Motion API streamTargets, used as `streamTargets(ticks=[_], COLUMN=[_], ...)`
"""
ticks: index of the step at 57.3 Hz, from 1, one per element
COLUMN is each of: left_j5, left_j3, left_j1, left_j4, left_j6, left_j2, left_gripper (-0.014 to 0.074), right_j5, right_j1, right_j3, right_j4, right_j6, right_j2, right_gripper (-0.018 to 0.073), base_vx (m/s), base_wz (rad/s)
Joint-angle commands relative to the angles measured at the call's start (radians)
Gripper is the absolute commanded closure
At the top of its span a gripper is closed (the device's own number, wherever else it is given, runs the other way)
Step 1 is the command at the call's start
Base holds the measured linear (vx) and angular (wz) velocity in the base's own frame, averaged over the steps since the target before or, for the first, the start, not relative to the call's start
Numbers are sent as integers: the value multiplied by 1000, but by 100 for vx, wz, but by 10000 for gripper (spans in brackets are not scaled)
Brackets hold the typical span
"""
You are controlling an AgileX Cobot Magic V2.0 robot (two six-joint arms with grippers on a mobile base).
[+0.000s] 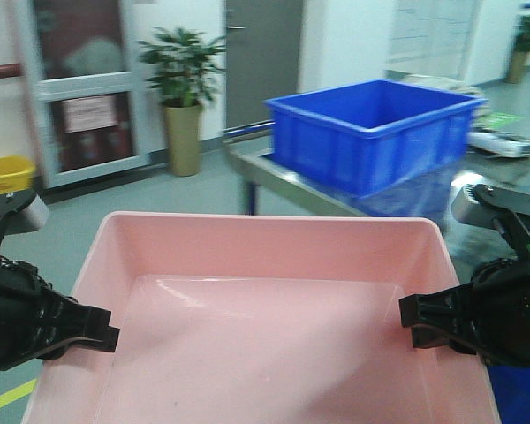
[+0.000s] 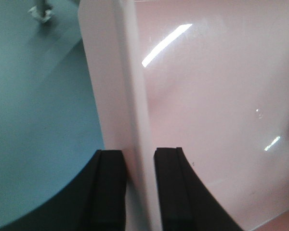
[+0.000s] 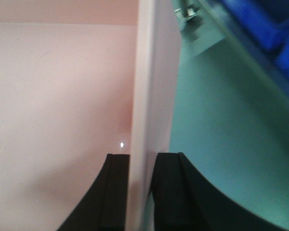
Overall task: Grab pink bin and stack on right shelf
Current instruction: 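Hold the pink bin with both grippers while the base drives to the table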
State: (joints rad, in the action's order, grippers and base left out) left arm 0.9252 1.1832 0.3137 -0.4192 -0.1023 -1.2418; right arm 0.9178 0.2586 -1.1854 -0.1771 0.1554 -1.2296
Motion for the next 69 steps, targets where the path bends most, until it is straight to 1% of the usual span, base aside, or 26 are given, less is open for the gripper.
streamTargets(ticks=[1, 35, 69], left_j5=[-43, -43, -44], left_j3=[38, 38, 38], left_j1=[8, 8, 8], left_j4=[-82, -82, -82], left_j6=[-22, -22, -22], left_j2=[35, 35, 35], left_gripper=[598, 598, 598], right_j5=[-85, -85, -85], right_j1=[-1, -1, -1], right_j3=[-39, -39, -39], right_j4=[-50, -51, -51], right_j6=[-14, -14, -14], right_j2=[29, 29, 29], right_gripper=[568, 568, 568], base_vx=[43, 40, 32], base_wz=[-84, -82, -56])
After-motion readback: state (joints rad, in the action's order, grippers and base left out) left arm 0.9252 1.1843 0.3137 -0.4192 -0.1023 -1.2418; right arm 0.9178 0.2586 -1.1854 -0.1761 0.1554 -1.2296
